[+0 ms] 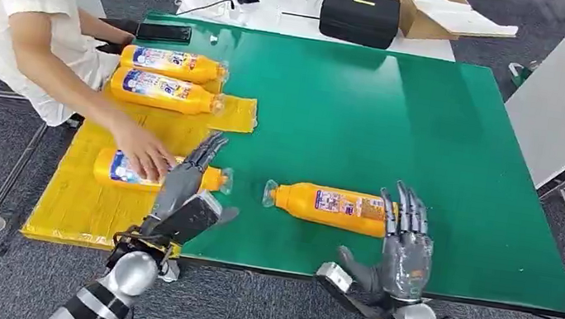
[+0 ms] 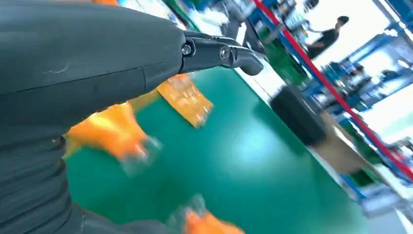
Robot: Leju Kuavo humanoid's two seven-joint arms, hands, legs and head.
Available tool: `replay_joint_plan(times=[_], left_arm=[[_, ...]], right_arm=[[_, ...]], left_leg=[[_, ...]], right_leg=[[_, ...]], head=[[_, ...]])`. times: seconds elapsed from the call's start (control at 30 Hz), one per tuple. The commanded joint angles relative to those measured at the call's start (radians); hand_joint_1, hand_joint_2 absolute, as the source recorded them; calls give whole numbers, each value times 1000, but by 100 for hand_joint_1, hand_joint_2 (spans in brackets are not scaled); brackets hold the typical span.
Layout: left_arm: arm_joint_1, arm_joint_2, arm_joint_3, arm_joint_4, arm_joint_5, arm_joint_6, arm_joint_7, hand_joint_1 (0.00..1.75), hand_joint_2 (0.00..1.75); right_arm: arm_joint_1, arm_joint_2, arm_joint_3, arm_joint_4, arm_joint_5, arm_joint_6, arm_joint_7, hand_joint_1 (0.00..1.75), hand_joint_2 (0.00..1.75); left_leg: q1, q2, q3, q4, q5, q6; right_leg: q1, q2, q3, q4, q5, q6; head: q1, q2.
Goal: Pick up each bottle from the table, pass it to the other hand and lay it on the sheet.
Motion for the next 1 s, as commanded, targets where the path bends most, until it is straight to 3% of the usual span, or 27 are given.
replay_joint_plan(times=[0.03,0.5,0.67,0.73,0.87,1.0], left_arm=[[76,-3,-35,-86,205,-170,-25,0,175],[85,-14,-58,-84,251,-196,-22,0,175],[59,-47,-71,-12,318,-183,15,0,175],[38,-58,-79,13,340,-173,19,0,175],[23,-58,-91,19,363,-167,24,0,175],[15,-61,-92,39,375,-162,29,0,175]], right_arm=[[-223,-240,225,512,-12,36,157,0,175],[-268,-245,244,563,-21,32,165,0,175],[-354,-253,303,657,-45,52,164,0,175],[-397,-250,330,698,-17,5,177,0,175],[-406,-239,346,653,60,0,210,0,175],[-432,-238,374,718,83,0,239,0,175]], left_leg=[[0,3,5,-1,0,2],[-1,2,3,0,0,2],[-2,2,4,0,0,2],[-2,3,2,0,1,2],[-2,1,2,0,1,2],[-2,2,5,-1,0,2]], right_leg=[[0,2,5,-2,0,-1],[0,0,3,0,0,0],[-1,0,4,0,0,0],[-1,1,1,0,1,1],[-1,-1,2,0,1,1],[-1,0,4,0,0,0]], head=[[0,0],[0,0],[0,0],[0,0],[0,0],[0,0]])
